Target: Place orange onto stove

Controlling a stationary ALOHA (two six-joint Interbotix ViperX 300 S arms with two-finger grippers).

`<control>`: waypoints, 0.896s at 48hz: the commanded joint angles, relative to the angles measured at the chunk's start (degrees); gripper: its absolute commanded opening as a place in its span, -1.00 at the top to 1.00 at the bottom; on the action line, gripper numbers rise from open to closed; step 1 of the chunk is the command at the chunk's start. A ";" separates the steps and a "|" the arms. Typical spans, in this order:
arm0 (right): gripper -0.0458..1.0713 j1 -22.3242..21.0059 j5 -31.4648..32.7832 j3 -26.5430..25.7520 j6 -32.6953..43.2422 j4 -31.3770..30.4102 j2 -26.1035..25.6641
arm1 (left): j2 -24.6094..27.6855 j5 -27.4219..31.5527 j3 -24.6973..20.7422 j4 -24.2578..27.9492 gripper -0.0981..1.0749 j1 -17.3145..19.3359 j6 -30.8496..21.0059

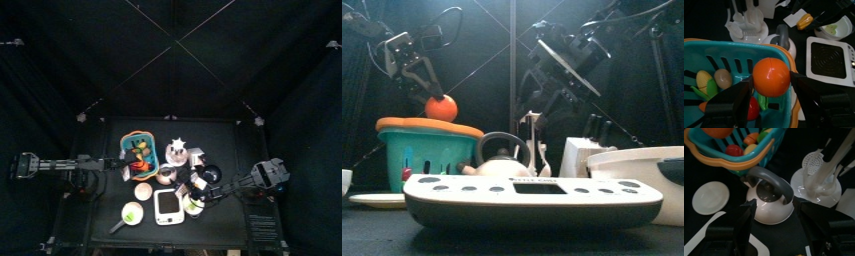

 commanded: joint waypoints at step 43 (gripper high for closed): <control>-0.73 5.27 7.65 3.43 11.51 6.94 -3.78 | 12.04 -17.75 -4.92 17.67 -0.40 -15.03 2.20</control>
